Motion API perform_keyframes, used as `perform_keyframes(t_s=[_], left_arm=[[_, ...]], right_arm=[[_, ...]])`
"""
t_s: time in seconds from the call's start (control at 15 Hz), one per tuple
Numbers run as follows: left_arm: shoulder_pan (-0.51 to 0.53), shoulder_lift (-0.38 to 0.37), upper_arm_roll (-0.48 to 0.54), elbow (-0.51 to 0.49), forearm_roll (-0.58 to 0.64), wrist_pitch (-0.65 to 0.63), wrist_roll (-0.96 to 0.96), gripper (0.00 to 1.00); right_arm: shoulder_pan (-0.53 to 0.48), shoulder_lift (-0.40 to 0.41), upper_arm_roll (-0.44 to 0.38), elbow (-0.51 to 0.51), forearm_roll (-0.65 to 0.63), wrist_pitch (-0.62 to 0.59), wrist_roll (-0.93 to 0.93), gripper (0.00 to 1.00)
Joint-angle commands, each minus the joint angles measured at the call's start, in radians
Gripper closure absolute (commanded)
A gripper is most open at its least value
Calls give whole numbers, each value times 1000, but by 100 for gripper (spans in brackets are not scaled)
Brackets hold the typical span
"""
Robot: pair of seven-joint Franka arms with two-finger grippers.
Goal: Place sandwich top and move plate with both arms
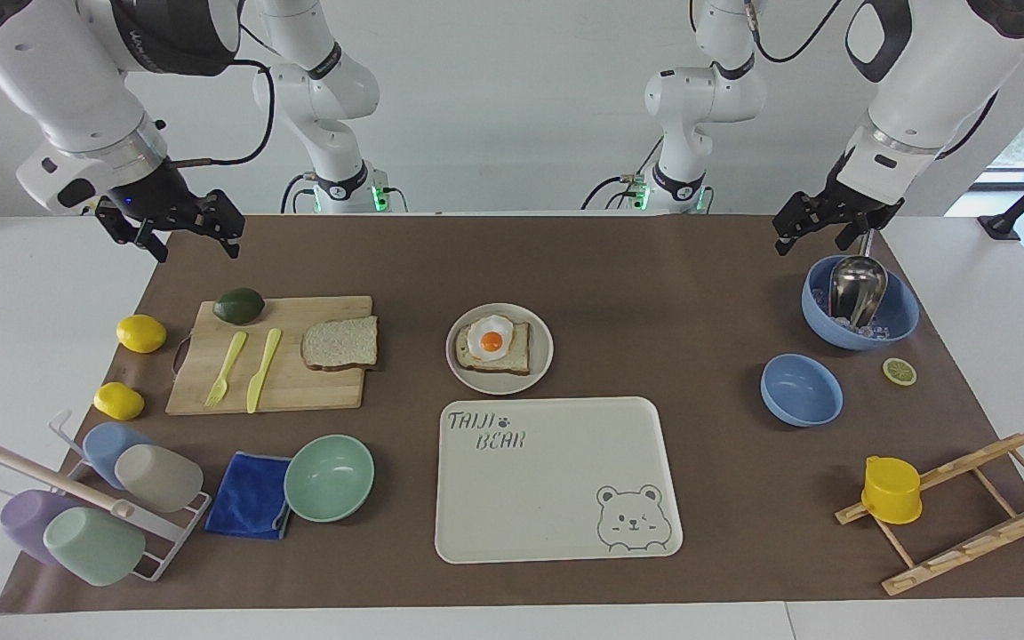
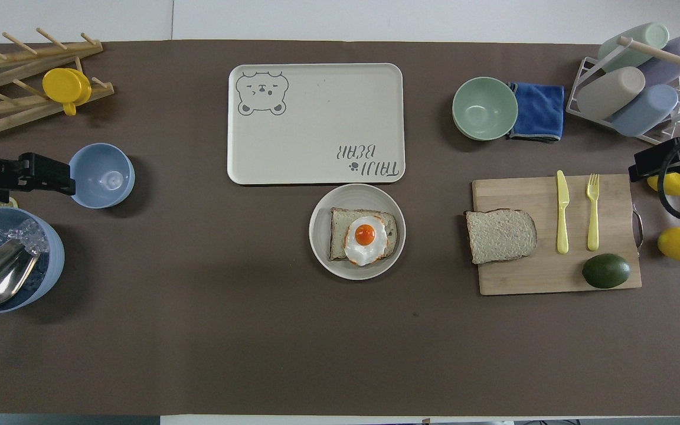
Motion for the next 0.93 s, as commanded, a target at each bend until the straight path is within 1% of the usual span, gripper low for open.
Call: perform_keyframes(t_s=[0.0, 0.4, 0.6, 0.67, 0.73, 0.87], left_arm=[[6, -12, -2, -3, 8, -1, 11, 0], [8, -12, -2, -3, 8, 4, 11, 0], [6, -12, -2, -3, 8, 5, 11, 0], [6, -12, -2, -3, 8, 5, 11, 0], [6, -12, -2, -3, 8, 5, 11, 0], [6, -12, -2, -3, 8, 7, 11, 0]], right_arm=[[-6, -9, 8, -2, -14, 9, -11, 0], [-1, -15, 9, -5, -13, 6, -11, 0], [9, -32, 9, -39, -19, 9, -6, 0], [12, -41, 9, -62, -42, 18, -6, 0], [23, -55, 11, -94, -95, 59, -11, 0], [109, -109, 9, -236, -158, 172, 2, 0]])
